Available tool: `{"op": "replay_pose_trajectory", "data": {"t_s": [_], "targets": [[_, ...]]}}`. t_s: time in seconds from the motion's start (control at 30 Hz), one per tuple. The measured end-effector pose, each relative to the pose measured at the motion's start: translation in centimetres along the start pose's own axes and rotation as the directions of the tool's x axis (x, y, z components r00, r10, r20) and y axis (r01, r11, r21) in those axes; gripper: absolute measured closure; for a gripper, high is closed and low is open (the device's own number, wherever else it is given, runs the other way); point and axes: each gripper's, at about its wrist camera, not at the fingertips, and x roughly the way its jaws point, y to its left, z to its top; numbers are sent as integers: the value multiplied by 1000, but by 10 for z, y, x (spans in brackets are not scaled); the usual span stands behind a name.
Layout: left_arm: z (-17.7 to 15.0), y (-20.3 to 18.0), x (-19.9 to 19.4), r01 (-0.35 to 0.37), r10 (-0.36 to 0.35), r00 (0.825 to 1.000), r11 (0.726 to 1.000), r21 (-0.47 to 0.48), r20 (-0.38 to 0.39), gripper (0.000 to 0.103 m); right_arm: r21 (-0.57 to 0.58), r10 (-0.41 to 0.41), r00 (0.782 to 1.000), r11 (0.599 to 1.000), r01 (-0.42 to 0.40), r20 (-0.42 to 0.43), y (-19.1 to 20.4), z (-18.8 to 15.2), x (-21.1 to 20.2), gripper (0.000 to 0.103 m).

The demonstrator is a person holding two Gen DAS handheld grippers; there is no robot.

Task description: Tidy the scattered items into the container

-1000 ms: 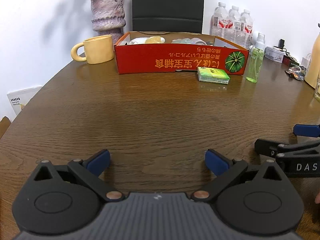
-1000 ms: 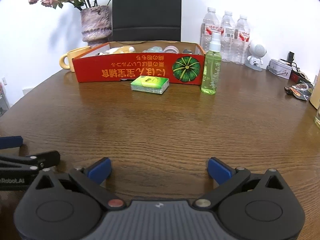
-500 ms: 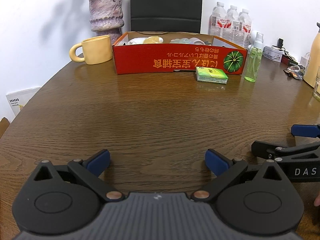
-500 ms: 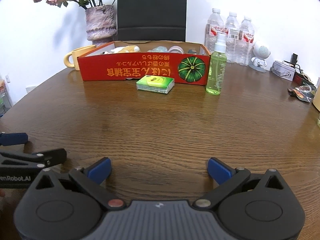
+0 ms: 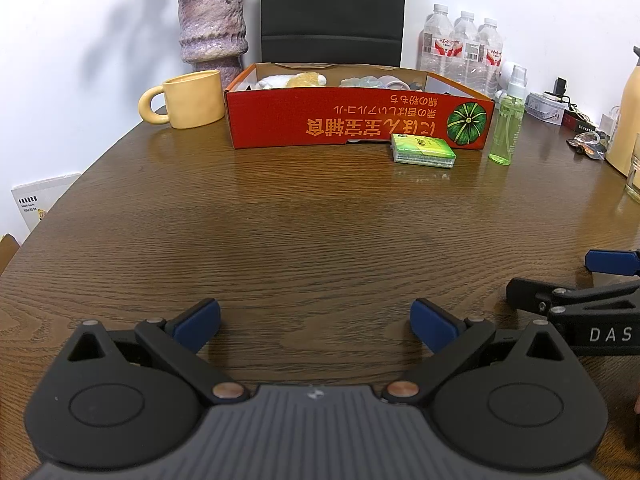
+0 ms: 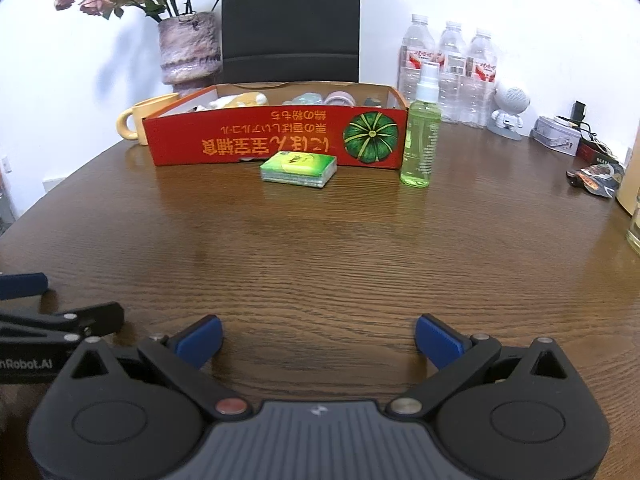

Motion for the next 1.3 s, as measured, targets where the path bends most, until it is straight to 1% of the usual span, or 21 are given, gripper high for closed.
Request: {"op": "replay_pose_trajectory", "data": {"t_s": [0.4, 0.53, 0.57, 0.6, 0.67, 0.73, 0.77, 0.8, 0.87, 0.9, 0.93, 0.97, 1.0, 1.03, 1.07, 1.13, 1.17, 1.2, 1.23, 1.27, 1.3], "targets": [[0, 0, 0, 2, -2, 1000, 1000, 2, 0, 0, -17, 18, 1000, 1000, -18, -1, 2, 0, 0, 0], [6, -2, 5, -2, 2, 1000, 1000, 1, 13, 0, -26, 28, 1000, 999, -28, -3, 0, 1, 1, 0], [10, -3, 7, 12, -11, 1000, 1000, -5, 25, 0, -36, 37, 999, 999, -37, -5, -1, 1, 1, 0], [18, -3, 11, 50, -50, 998, 999, -13, 40, 0, -45, 46, 999, 998, -46, -7, -3, 2, 1, 0], [35, -6, 21, 130, -128, 990, 991, -40, 61, 0, -83, 56, 998, 995, -58, -31, -15, 12, 6, 1], [54, -12, 37, 178, -174, 982, 982, -58, 67, 0, -50, 2, 1000, 999, -1, 26, -39, 28, 7, 0], [63, -19, 48, 190, -186, 979, 981, -45, 77, 0, -24, -17, 998, 1000, 19, 66, -52, 36, 7, 0], [72, -26, 61, 192, -190, 978, 981, -22, 84, 0, -2, -23, 994, 1000, 23, 106, -63, 45, 9, 0], [89, -44, 85, 179, -181, 981, 983, 38, 62, 0, 15, -31, 986, 999, 29, 165, -83, 66, 18, 4], [95, -53, 95, 186, -190, 980, 980, 69, 55, 0, 8, -32, 985, 999, 32, 170, -88, 75, 24, 6], [102, -61, 105, 191, -197, 979, 977, 99, 48, 0, -4, -27, 984, 1000, 28, 175, -93, 84, 32, 12], [109, -69, 115, 179, -186, 982, 976, 120, 43, 0, -15, -21, 983, 1000, 24, 180, -97, 93, 40, 15], [114, -77, 124, 160, -165, 986, 979, 123, 31, 0, -25, -14, 984, 1000, 18, 178, -97, 99, 48, 15], [120, -82, 133, 157, -160, 987, 980, 120, 13, 0, -35, -6, 984, 999, 13, 177, -98, 106, 56, 16], [125, -87, 141, 171, -172, 985, 979, 114, 2, 0, -37, 2, 984, 999, 5, 175, -99, 112, 65, 16], [131, -89, 152, 172, -174, 985, 981, 87, 12, 0, -40, 17, 985, 999, -10, 173, -100, 124, 83, 17], [132, -88, 156, 153, -154, 988, 986, 67, 1, 0, -34, 22, 987, 999, -16, 161, -100, 129, 94, 24], [133, -87, 160, 136, -135, 991, 990, 48, -10, 8, -24, 22, 988, 1000, -19, 151, -100, 132, 101, 32], [132, -85, 162, 147, -146, 989, 988, 37, -18, 20, -14, 23, 990, 1000, -21, 141, -101, 135, 109, 51], [129, -86, 159, 151, -151, 988, 987, 59, 7, 32, 4, 31, 991, 1000, -31, 131, -103, 138, 116, 73], [128, -86, 157, 163, -165, 986, 983, 82, 16, 36, 23, 30, 990, 999, -33, 135, -105, 138, 119, 73]]}}
